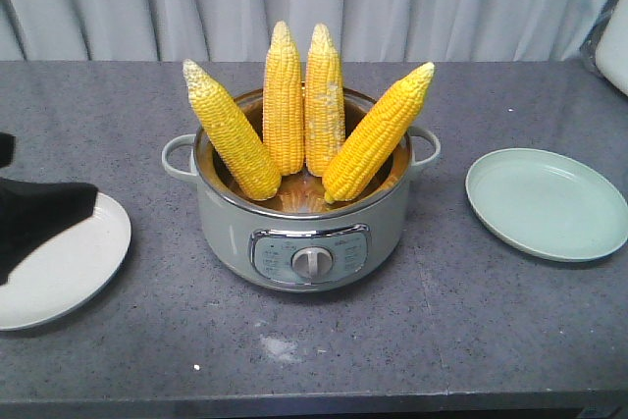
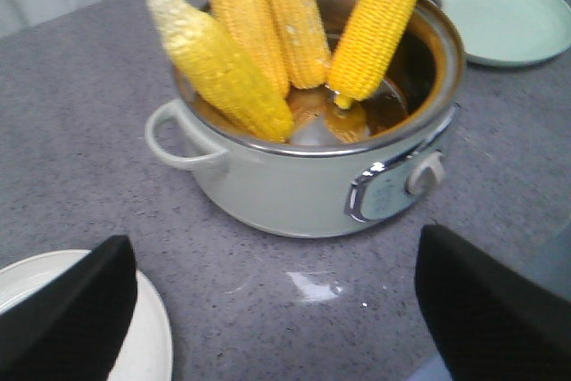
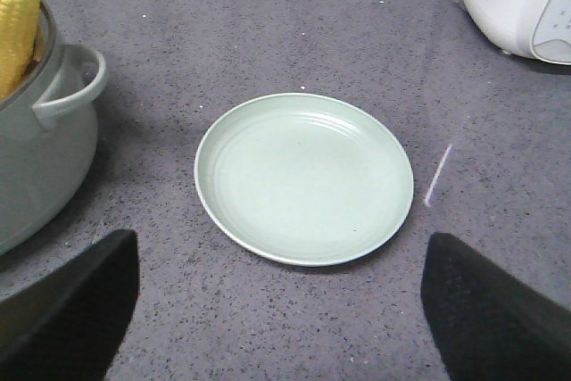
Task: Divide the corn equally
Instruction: 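Raise both arms over the counter, right gripper toward the pot, then grasp the corn cob nearest the right gripper and lift it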
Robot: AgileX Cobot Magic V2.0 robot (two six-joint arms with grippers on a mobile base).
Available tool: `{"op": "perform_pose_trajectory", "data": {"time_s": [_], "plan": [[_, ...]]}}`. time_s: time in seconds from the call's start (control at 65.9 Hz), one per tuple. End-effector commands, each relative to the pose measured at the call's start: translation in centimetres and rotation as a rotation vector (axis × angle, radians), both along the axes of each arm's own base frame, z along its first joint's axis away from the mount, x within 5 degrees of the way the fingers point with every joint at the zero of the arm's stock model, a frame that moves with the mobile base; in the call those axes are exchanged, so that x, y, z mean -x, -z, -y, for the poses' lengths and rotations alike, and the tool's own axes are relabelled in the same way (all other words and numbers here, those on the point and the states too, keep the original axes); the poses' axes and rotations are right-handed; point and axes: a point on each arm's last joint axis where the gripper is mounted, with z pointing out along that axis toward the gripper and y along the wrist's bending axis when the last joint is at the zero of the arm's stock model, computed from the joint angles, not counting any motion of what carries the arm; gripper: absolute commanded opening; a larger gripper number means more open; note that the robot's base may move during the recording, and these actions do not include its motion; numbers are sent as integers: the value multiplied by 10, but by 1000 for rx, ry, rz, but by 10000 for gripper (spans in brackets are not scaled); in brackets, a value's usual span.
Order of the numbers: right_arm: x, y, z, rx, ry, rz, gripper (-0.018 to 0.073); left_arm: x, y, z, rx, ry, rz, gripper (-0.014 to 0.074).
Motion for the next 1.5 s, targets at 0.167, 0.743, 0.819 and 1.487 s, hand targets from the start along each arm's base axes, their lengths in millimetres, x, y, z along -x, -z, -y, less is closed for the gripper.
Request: {"op": "perform_pose_trajectory", "data": {"time_s": [0.167, 0.743, 0.819, 1.487], "plan": [[-35, -18, -18, -58, -183, -18, 593, -12, -3, 20, 26, 81, 23, 593], [-153, 2, -85, -233, -407, -74, 592, -14, -3, 20, 27, 77, 26, 593], [-165, 1, -89, -257, -413, -67, 592, -14, -3, 20, 27, 77, 26, 593], [-236, 14, -117, -402, -514, -78, 591, -14, -4, 20, 31, 73, 35, 593]]}}
